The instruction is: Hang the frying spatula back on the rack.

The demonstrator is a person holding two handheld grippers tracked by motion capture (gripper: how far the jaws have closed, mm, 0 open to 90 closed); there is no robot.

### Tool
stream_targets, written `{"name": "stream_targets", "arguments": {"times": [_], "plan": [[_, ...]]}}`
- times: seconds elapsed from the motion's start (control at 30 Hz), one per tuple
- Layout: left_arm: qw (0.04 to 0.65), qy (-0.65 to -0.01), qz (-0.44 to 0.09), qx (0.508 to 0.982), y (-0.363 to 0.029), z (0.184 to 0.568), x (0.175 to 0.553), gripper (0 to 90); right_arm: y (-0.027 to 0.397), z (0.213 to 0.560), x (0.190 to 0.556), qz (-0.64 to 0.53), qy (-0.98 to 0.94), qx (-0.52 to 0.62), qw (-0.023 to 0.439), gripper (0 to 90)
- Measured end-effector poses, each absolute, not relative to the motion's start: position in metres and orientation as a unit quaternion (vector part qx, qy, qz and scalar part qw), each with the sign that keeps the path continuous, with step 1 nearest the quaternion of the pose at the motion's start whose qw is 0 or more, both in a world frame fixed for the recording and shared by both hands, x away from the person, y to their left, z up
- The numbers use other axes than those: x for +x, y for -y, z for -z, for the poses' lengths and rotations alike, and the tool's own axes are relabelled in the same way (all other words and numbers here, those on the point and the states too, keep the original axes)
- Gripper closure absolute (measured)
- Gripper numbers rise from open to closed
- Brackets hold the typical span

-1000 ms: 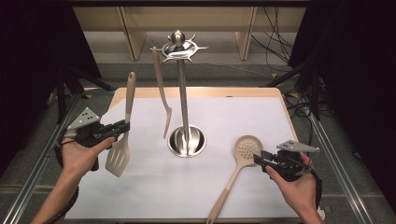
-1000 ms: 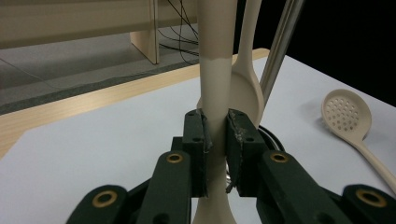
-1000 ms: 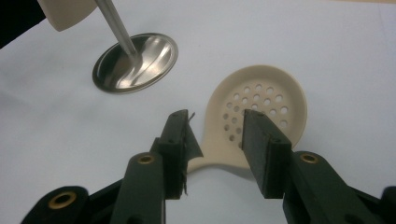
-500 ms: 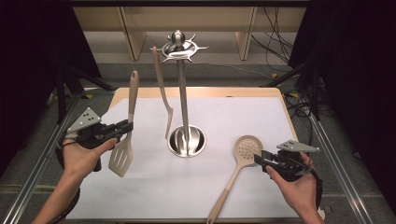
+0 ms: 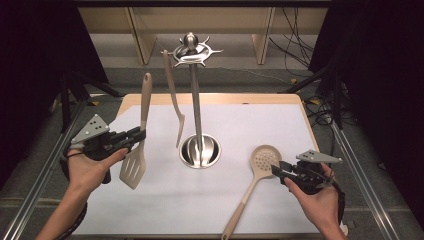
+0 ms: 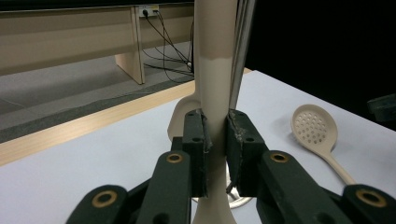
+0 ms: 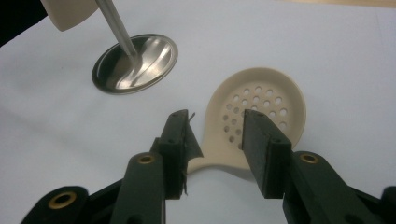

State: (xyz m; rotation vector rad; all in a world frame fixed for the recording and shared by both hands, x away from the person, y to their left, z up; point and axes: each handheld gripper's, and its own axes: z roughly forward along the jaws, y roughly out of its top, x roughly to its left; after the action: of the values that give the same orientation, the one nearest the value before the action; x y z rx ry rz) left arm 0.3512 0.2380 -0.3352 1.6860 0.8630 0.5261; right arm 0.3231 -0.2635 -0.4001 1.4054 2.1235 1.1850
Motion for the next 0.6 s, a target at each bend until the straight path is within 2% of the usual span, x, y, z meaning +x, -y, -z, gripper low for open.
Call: {"name": "stream_targets", "arguments": {"times": [0.37, 0.43, 0.47, 0.6], "plan": [[0.569, -0.346, -0.219, 0.713, -0.228, 0.327, 0.349, 78.0, 0.262, 0.400, 0.323, -0.413, -0.748, 0.492, 0.169, 62.2], [0.570, -0.343, -0.218, 0.715, -0.226, 0.325, 0.349, 78.0, 0.259, 0.401, 0.322, -0.418, -0.740, 0.505, 0.150, 62.2], [0.571, -0.342, -0.217, 0.714, -0.225, 0.324, 0.349, 78.0, 0.262, 0.401, 0.323, -0.416, -0.748, 0.490, 0.164, 62.2], [0.574, -0.337, -0.216, 0.715, -0.221, 0.322, 0.349, 78.0, 0.262, 0.401, 0.323, -0.424, -0.745, 0.488, 0.168, 62.2]]}}
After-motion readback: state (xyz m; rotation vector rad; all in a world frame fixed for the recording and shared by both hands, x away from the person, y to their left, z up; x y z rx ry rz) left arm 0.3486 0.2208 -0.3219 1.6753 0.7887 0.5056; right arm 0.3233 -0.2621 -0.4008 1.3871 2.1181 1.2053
